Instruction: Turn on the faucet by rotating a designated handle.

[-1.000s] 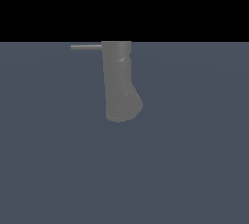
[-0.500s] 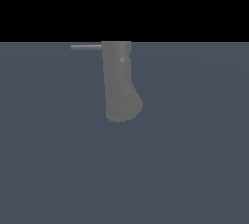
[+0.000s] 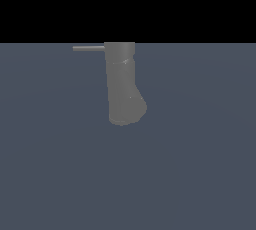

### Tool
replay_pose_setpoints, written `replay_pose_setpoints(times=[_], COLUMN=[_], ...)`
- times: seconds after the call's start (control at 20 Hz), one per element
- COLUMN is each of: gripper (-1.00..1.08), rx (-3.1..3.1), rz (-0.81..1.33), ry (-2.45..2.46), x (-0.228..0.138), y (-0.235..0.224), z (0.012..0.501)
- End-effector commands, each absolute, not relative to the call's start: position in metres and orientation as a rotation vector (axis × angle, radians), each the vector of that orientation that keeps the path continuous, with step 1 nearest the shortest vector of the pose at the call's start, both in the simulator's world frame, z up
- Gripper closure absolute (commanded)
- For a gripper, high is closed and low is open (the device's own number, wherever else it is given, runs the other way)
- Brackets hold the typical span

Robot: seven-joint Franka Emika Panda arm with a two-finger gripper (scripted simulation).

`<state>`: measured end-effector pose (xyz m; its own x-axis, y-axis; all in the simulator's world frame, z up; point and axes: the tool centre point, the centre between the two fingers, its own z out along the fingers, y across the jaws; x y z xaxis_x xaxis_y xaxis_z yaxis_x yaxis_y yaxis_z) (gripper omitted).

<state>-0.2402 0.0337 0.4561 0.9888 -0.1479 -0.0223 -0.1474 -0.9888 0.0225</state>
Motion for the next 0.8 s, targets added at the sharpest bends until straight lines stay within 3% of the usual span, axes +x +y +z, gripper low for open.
replay_pose_setpoints(times=[0.0, 0.75], gripper=[1.08, 1.08], rx=[3.107, 3.034], rz=[-0.037, -0.032], ry=[-0.303, -0.769], x=[-0.234, -0.181], y=[0.044, 0.107], z=[0.449, 0.403])
